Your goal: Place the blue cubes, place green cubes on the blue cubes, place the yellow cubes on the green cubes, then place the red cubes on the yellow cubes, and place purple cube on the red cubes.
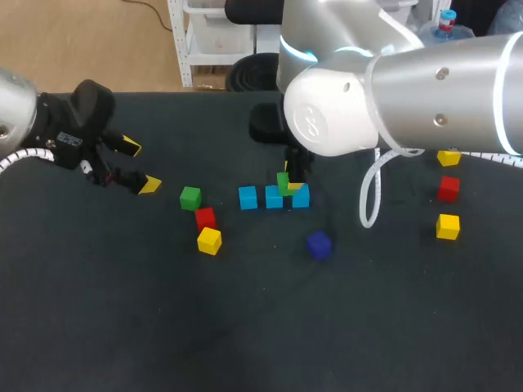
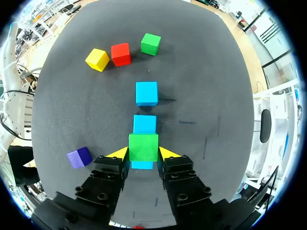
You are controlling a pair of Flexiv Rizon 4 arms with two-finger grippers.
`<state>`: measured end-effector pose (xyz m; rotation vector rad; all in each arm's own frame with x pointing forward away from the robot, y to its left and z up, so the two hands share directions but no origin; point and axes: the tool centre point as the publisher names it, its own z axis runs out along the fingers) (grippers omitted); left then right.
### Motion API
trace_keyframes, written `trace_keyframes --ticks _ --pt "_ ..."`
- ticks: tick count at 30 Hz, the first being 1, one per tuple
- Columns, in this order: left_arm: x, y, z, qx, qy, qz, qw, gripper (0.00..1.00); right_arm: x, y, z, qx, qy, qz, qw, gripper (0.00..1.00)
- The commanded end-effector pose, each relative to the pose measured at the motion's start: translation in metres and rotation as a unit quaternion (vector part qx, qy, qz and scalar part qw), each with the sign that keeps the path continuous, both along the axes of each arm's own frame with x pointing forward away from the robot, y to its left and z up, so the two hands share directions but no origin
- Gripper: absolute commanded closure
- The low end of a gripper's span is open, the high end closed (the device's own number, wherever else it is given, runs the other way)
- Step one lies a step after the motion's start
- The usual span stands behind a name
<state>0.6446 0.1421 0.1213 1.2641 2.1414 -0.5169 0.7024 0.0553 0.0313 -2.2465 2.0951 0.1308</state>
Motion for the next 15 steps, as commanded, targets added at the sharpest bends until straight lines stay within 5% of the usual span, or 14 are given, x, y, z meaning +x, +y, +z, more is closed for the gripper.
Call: trace_keyframes --ticks 1,15 --pt "-0.0007 0.0015 -0.0008 -0.003 -0.002 -0.001 1.000 0.00 0.0020 0.0006 -0.0004 0.000 0.002 0.001 1.000 0.96" --pt "-0.0007 0.0015 -0.0008 -0.003 -0.002 -0.001 1.000 0.00 0.0032 0.0007 -0.0018 -0.001 0.009 0.000 1.000 0.51"
